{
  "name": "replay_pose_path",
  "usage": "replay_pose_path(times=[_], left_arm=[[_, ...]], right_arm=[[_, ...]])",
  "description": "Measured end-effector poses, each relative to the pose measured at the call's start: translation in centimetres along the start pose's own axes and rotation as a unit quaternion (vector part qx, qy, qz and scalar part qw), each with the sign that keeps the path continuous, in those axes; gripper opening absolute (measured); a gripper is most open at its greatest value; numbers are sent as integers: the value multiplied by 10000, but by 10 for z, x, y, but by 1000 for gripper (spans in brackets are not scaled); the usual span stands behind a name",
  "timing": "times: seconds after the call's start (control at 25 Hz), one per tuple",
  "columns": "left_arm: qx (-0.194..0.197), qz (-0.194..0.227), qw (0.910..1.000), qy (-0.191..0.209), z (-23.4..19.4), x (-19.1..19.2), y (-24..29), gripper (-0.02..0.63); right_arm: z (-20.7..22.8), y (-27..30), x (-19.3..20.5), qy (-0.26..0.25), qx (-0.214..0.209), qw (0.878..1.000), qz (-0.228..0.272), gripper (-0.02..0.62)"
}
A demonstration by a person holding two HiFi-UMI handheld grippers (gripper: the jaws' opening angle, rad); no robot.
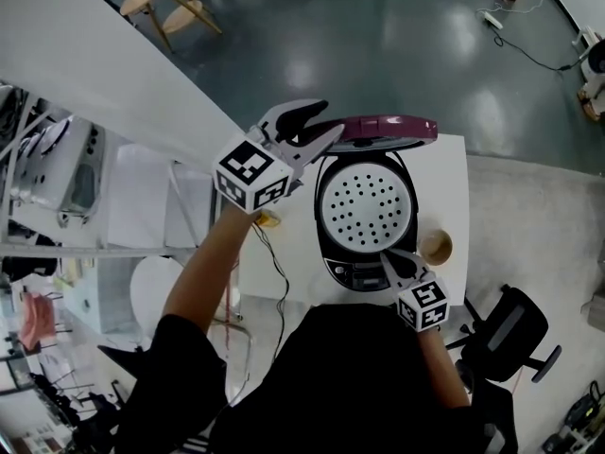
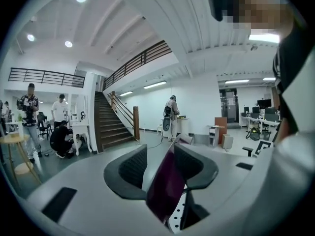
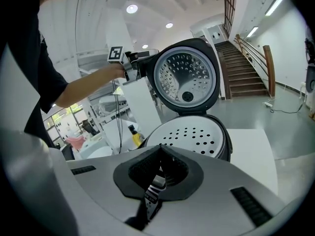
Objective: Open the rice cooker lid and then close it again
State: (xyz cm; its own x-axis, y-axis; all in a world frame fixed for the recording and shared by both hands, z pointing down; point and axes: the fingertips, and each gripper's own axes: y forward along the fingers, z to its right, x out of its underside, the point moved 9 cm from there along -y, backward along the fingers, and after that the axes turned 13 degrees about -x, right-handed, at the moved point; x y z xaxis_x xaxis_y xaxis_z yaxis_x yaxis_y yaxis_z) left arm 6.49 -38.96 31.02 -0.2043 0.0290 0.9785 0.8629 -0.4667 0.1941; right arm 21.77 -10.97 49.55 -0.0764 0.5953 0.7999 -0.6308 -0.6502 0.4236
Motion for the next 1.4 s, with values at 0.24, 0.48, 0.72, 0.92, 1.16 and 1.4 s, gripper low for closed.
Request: replay_pose_path(times=[0.24,0.48,0.72,0.92,1.16,1.4], left_arm=[[344,-181,9982,463,18,1,-8,135],[687,-410,9940,752,31,5,-15,107],[920,-603,9886,1029,46,6,-21,86],[892,-649,9839,1408,58,4,-26,63],[801,-733,9805,1640,67,6,-29,60],[728,-787,9792,1723,75,8,-34,58]], right_arm=[[-10,0,-1,-92,-8,10000,34,0],[-21,2,2,-168,-89,9998,22,0],[-31,3,3,-179,-181,9997,47,0],[-38,1,0,-138,-275,9994,150,0],[-47,1,3,-142,-349,9991,188,0],[-50,-5,1,-124,-276,9989,367,0]])
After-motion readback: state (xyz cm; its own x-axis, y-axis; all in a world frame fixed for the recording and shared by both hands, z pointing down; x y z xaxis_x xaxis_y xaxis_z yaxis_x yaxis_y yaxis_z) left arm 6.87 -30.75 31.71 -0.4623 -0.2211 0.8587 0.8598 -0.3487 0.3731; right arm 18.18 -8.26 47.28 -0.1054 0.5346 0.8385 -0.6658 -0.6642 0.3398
